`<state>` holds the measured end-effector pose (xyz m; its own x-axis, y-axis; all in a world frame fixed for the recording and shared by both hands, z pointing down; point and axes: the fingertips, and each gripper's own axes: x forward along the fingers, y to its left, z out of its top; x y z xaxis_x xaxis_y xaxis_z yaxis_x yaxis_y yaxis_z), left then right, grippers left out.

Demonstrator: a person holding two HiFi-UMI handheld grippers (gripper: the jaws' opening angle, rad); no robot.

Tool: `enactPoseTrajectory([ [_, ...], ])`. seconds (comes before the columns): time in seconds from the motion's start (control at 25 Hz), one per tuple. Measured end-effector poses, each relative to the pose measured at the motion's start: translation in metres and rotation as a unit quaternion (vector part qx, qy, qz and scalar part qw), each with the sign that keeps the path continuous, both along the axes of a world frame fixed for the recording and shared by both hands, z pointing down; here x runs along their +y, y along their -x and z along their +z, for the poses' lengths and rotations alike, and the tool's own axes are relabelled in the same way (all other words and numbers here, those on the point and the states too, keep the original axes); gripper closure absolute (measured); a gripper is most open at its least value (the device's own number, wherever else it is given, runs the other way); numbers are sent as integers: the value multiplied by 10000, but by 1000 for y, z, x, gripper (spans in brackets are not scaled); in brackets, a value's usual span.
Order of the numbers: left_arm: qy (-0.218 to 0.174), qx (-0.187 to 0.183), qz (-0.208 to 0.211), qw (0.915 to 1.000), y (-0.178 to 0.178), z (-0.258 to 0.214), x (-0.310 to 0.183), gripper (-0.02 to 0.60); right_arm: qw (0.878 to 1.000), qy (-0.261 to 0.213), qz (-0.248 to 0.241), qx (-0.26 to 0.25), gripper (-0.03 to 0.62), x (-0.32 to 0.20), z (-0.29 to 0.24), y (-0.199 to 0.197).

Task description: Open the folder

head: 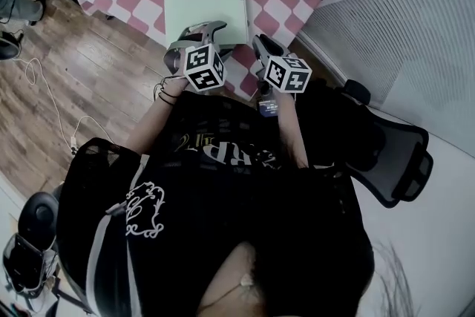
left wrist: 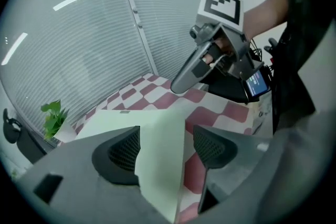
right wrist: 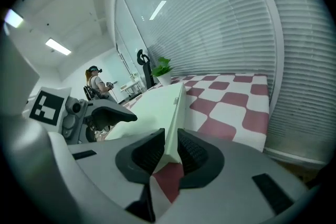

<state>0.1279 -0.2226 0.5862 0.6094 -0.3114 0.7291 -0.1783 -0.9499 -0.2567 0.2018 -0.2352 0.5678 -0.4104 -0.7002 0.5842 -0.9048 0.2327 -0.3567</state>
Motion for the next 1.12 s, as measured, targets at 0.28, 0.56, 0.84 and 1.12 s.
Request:
enactPoseTrajectory([
  [0.28,-261,-655,-70,9975,13,27,-13,265,9990,371,102,-226,551,-3,23,5],
  [0.56,344,-33,-637,9974,19,22,-16,268,9982,563,153,-156,551,-2,40,5],
  [0.84,541,298,-665,9959,20,15,-10,333,9974,598,83,-393,551,0,39,10],
  [1.12,626,475,-697,9945,20,9,-6,397,9956,751,0,-566,479,3,45,27],
])
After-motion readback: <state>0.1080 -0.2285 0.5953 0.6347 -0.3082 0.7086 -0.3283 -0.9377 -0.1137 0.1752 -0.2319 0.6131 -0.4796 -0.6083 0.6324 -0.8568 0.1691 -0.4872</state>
